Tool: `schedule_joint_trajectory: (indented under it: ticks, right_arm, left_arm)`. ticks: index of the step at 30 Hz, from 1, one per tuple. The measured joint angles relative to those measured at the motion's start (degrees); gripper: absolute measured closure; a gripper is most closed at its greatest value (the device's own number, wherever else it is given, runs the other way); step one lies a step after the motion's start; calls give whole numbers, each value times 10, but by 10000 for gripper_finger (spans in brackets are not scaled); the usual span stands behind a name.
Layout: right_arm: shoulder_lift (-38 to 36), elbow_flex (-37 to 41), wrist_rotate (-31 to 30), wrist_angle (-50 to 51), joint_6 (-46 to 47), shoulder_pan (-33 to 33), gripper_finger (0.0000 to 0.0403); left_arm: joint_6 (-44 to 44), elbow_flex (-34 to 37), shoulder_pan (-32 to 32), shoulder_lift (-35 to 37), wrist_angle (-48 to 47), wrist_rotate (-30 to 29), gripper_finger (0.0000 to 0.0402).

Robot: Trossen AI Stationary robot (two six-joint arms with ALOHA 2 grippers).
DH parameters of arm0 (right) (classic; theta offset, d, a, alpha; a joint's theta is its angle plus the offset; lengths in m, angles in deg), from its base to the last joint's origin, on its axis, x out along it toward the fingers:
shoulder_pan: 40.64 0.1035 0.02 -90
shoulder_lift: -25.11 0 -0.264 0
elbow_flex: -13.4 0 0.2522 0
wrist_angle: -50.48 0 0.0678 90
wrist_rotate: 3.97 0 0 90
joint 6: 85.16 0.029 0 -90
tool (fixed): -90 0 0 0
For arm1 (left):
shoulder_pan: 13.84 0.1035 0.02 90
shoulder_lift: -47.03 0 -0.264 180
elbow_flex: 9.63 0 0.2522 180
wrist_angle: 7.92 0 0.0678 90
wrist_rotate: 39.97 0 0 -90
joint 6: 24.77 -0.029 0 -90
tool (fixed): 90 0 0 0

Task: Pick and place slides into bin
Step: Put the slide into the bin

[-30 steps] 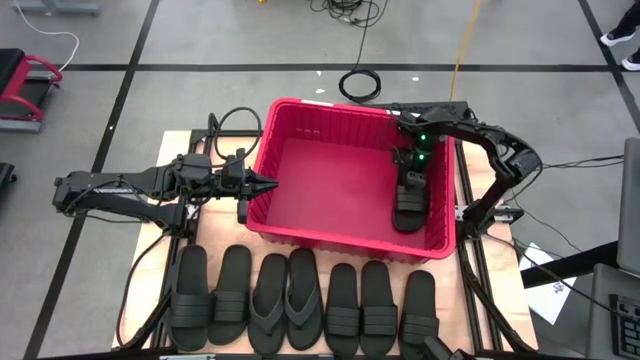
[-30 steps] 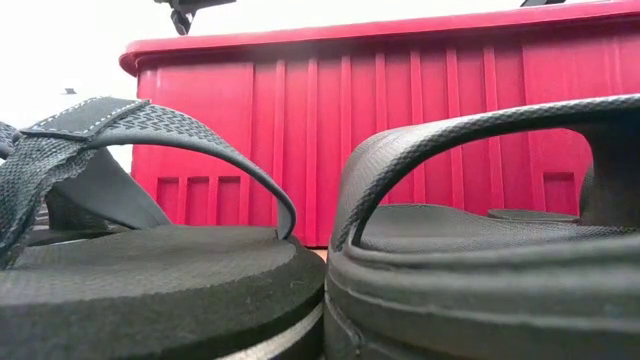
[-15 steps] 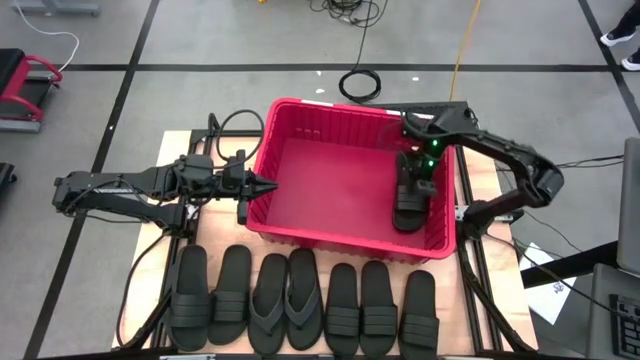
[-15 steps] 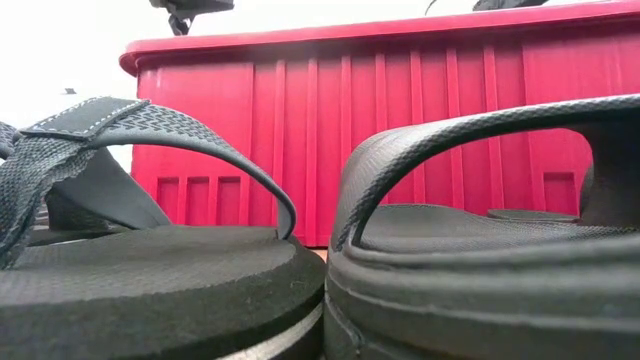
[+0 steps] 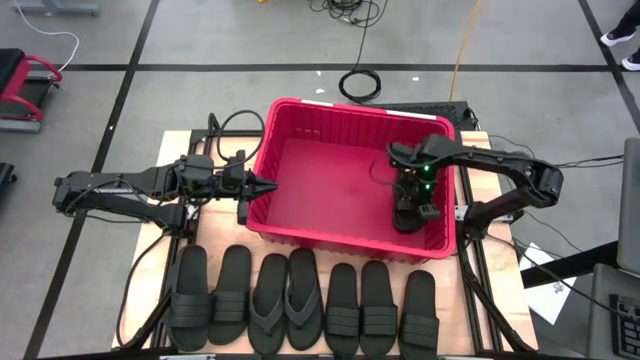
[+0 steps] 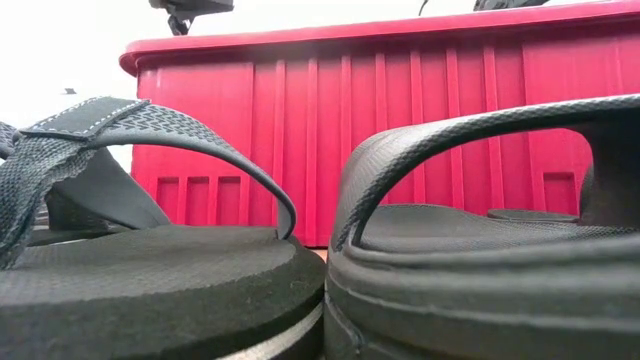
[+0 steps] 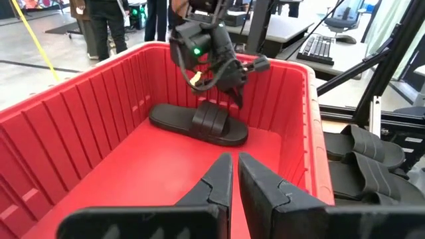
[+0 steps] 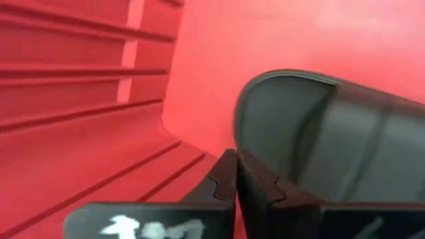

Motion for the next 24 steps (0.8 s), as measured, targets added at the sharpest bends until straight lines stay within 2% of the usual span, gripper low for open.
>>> schedule_joint_trajectory:
  ticks: [9,19,24]
  right_arm:
    - [0,13,-1,-82,55,21,403]
    - [0,15,2,-80,65,29,403]
    - [0,49,-1,-93,72,29,403]
  left_arm:
    - [-5,0,0,0,-3,0,376]
    - [-7,0,0,0,-3,0,376]
    - [-7,0,0,0,-3,0,376]
